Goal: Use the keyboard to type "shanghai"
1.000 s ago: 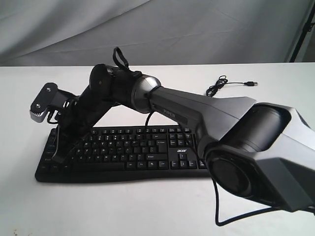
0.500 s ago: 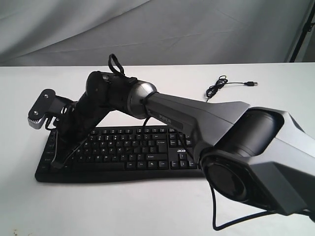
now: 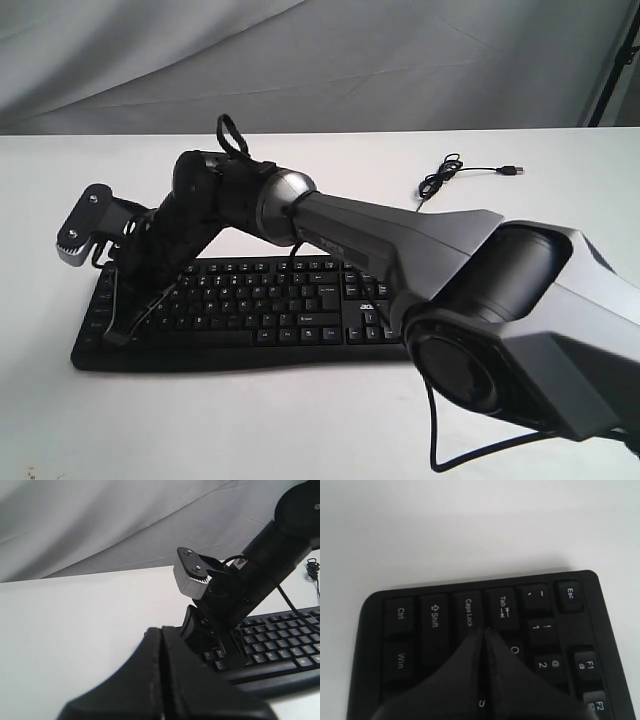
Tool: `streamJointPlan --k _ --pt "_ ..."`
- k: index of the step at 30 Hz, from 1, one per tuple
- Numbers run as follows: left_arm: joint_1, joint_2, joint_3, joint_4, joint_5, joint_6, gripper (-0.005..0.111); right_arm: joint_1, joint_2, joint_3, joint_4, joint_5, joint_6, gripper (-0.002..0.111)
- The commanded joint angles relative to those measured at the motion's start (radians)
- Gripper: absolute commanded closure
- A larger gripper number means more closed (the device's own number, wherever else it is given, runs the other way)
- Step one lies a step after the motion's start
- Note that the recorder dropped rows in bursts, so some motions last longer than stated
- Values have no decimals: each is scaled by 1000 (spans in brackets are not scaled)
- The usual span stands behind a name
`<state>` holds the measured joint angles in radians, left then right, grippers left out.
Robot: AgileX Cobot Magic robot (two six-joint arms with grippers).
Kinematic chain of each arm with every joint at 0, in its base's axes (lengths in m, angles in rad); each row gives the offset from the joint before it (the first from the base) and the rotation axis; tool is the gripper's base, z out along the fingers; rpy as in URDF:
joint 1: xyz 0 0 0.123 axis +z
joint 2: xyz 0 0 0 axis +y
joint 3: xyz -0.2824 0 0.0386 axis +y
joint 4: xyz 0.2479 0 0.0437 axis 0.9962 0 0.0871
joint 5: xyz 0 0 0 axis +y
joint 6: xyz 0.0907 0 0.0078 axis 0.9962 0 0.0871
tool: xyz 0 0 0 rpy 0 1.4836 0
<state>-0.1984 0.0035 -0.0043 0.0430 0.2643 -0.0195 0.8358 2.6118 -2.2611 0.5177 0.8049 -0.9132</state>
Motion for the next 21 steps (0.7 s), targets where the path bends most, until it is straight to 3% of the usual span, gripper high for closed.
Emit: streamJointPlan --k 1,21 --pt "-4 -3 4 1 -5 -3 107 0 -1 -3 -3 -10 6 108" --pt "-4 -3 4 1 -5 -3 107 0 -16 -5 -23 4 22 108"
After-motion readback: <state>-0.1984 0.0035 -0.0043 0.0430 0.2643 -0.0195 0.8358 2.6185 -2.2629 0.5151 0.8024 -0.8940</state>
